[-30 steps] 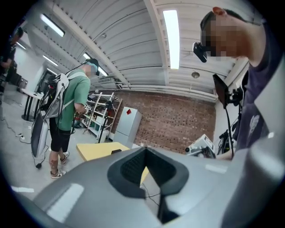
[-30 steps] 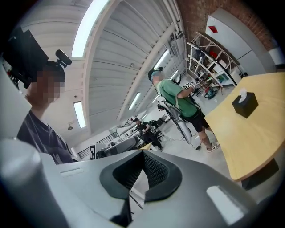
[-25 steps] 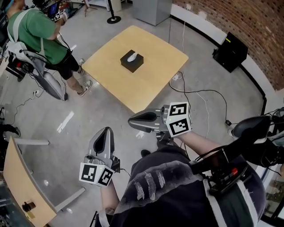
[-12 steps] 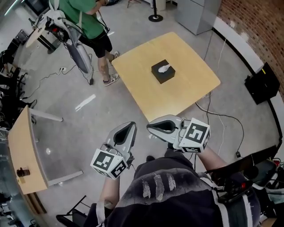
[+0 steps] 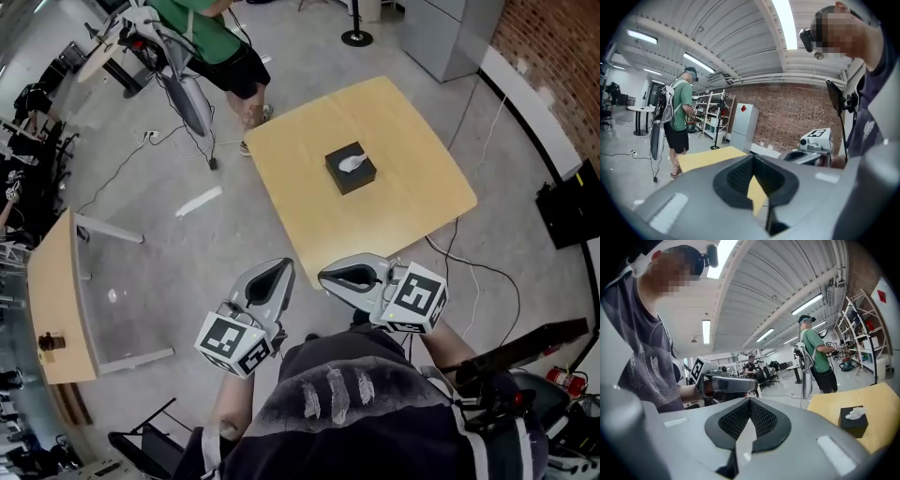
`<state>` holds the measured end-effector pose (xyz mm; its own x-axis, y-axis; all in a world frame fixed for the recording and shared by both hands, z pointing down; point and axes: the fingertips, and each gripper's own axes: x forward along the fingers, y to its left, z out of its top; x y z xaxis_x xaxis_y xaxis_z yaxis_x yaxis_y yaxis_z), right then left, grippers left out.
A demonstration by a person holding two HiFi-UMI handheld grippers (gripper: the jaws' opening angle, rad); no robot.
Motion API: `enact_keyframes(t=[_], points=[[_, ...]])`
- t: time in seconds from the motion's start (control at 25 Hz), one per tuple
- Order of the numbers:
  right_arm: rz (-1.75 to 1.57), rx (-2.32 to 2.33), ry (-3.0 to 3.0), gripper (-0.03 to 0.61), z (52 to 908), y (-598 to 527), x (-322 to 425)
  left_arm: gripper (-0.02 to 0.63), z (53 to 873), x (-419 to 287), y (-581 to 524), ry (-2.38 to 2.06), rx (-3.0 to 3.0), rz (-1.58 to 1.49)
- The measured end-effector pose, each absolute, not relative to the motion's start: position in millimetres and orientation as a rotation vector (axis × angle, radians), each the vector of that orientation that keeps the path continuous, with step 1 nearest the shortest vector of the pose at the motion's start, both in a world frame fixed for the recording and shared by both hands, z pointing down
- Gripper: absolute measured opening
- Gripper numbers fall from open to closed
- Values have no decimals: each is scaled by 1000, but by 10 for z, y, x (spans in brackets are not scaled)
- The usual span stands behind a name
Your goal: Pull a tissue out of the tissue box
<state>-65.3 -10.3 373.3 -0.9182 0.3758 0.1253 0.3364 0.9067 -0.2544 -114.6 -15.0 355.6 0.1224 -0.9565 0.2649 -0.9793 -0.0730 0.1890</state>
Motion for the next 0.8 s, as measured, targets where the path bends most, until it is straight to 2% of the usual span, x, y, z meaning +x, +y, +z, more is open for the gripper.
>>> enact_keyframes(t=[0.32,0.8], points=[[340,-607,-2729,-3,4250,-113,-474,0,3576,-1070,-390,-1901,2092,146],[302,-374,-2609,-3,4623,-339,-529,2,3765,-1192,-792,-1704,2218,183]])
